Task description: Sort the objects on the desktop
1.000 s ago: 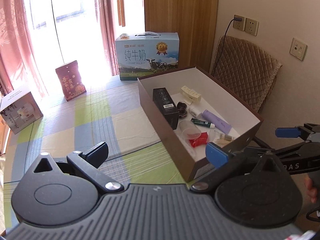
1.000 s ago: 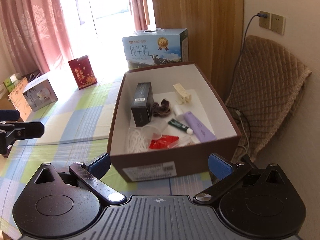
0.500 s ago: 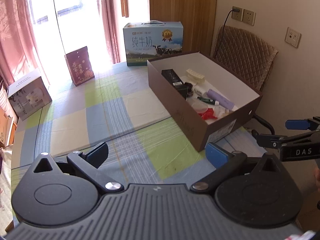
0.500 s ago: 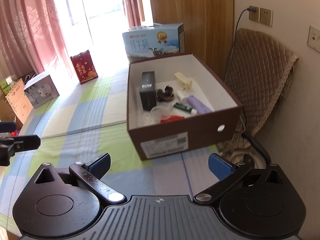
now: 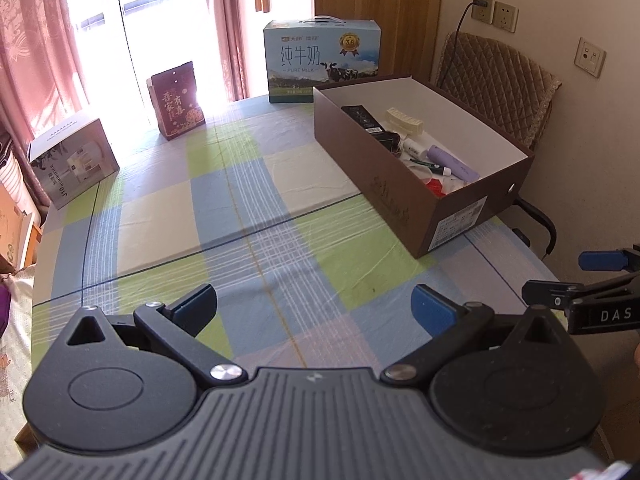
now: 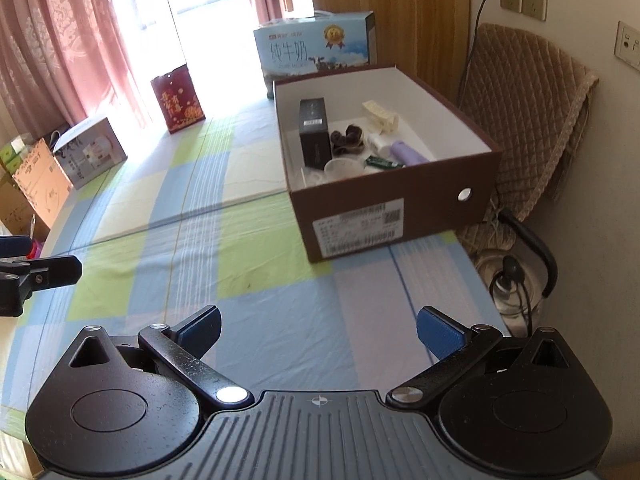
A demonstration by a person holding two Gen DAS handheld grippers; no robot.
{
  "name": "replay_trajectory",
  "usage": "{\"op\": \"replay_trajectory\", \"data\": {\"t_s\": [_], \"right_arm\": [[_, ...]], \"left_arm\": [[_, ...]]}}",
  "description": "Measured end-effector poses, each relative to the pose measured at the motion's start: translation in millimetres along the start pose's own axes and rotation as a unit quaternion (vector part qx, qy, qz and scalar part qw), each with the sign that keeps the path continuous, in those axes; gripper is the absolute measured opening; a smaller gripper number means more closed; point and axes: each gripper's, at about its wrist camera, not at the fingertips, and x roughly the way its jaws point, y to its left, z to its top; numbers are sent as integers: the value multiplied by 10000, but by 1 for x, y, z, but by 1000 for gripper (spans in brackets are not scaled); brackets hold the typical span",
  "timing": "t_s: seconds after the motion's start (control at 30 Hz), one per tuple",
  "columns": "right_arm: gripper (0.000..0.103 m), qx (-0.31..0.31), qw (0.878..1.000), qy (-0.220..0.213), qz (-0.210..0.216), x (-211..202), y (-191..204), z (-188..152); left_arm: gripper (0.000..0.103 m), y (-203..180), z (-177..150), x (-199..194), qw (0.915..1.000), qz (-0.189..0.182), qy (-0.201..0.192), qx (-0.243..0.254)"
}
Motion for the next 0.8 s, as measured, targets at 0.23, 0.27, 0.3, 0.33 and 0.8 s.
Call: {"op": "replay_trajectory", "data": {"t_s": [0.23,0.27,0.3,0.33,0.8], "right_arm": [[101,-10,9998,198,14,6,12,-10],[101,-17,9998,222,9,7,13,-11],[101,-22,9997,239,8,8,15,-12],[101,-26,9997,251,9,8,16,-13],[101,-16,9996,270,-56,6,23,-16]], "left_arm": [[102,9,-11,1,9999,62,112,-6],[102,10,-12,1,9999,65,136,-14],[102,11,-14,2,9999,64,159,-22],[102,12,-15,2,9998,59,181,-24],[102,13,-22,4,9996,-57,253,83]]}}
